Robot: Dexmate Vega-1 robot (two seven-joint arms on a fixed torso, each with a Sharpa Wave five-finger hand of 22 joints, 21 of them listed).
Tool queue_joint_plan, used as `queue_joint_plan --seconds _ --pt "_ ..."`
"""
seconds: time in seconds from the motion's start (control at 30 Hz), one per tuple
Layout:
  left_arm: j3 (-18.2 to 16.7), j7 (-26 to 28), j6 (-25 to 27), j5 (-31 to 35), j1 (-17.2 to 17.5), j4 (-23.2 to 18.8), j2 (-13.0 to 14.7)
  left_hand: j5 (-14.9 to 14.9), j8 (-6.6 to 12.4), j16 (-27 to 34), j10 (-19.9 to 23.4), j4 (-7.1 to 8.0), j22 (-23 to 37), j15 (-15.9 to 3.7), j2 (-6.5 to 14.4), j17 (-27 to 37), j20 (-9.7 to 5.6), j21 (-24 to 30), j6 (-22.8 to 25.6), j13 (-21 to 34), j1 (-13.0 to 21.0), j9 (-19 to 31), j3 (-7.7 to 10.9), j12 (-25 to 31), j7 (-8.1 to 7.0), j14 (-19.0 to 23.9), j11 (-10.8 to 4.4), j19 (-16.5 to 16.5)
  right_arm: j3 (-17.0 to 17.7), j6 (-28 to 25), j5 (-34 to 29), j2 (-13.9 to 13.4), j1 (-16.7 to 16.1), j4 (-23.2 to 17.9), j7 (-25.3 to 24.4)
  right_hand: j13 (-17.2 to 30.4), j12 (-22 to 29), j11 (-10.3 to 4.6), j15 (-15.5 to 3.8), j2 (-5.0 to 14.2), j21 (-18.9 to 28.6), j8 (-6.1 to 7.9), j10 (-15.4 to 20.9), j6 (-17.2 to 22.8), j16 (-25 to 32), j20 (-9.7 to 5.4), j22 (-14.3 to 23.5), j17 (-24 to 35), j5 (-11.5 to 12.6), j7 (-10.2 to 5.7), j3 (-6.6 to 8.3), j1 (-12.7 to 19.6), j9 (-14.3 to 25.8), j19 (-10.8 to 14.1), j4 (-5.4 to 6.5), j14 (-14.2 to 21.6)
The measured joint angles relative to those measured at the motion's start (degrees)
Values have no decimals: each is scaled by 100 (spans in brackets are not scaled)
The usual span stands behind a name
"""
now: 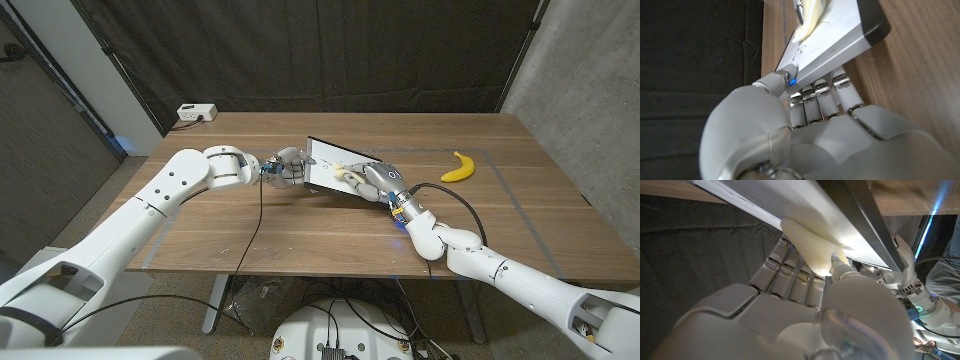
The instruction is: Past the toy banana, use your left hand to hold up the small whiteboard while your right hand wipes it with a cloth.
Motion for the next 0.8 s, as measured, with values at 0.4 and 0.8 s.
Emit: queue_joint_plan --seconds 0.4,0.8 --pt "-1 18 92 -48 -28 -18 21 0 1 -1 0 0 2 0 -30 -2 0 -21 0 3 -28 0 0 -1 0 0 0 0 50 -114 -55 83 -23 10 25 -4 -1 2 0 37 8 -2 -3 0 0 9 0 -2 11 0 0 -6 -6 -32 0 0" --pt "-9 47 125 -96 -31 -34 55 -2 -1 -10 0 15 1 1 -29 -5 0 -23 0 5 -28 -5 15 -4 0 0 0 0 33 -198 -85 137 -17 39 29 -9 -6 3 0 36 21 -18 -4 0 0 10 0 -3 10 0 0 -7 -10 -32 0 0"
